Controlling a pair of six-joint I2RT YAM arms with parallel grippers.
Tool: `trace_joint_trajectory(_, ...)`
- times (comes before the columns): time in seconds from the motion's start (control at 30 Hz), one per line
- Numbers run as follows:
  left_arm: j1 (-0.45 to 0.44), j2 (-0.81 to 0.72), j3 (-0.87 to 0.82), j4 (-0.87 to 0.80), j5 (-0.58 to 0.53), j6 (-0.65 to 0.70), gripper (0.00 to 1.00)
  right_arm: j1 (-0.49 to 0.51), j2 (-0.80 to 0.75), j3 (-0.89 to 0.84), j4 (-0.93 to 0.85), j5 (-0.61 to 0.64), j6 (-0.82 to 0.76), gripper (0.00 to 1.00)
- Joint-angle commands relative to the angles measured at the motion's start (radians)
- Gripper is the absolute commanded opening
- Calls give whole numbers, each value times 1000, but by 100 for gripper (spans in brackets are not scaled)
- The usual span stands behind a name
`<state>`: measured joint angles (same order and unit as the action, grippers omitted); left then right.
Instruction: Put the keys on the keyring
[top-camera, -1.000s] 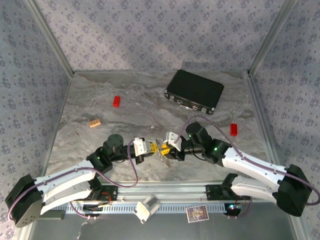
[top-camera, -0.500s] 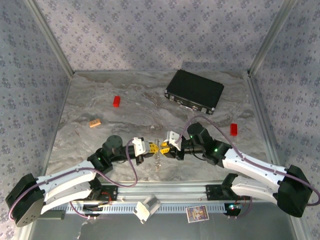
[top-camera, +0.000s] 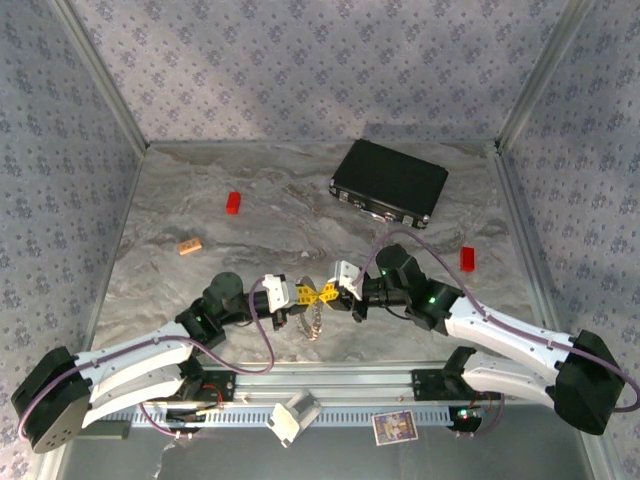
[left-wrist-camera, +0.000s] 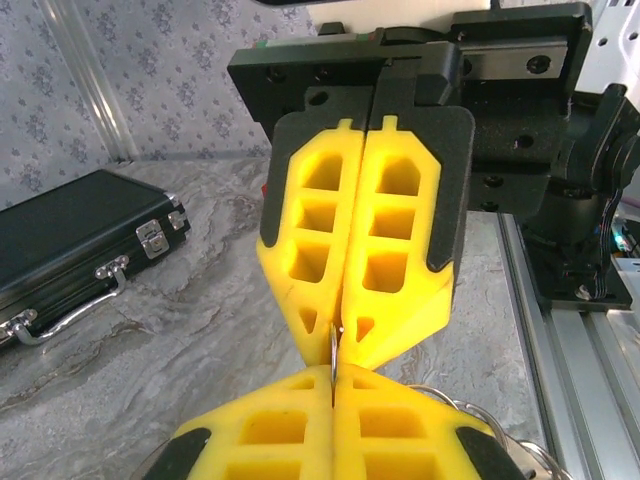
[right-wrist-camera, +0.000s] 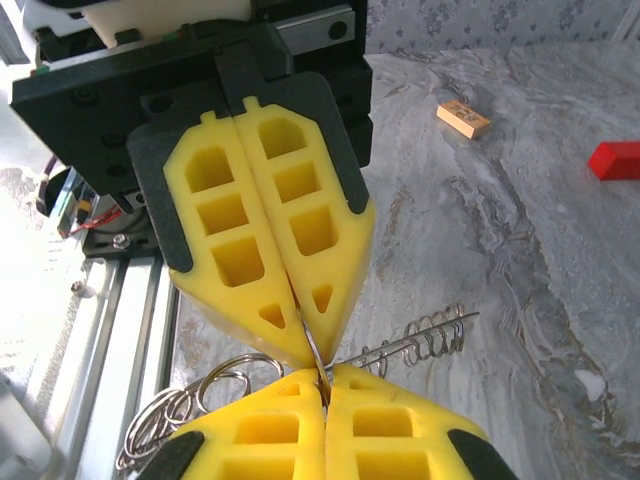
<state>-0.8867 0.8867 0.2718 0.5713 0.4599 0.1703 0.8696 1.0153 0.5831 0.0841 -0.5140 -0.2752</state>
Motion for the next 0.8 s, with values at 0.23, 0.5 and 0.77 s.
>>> trace_joint_trajectory(0.23,-8,-44,52,-213,-83,71,38,-1,6,80,-205,55,-110,0)
trace_joint_trajectory(0.5,-8,-34,135,-398,-46,145,37,9,76,205,-402,98,-199,0)
trace_joint_trajectory(0.77,-8,13,150,-348,-9,138,32,37,119,289,-517,121,-255,0)
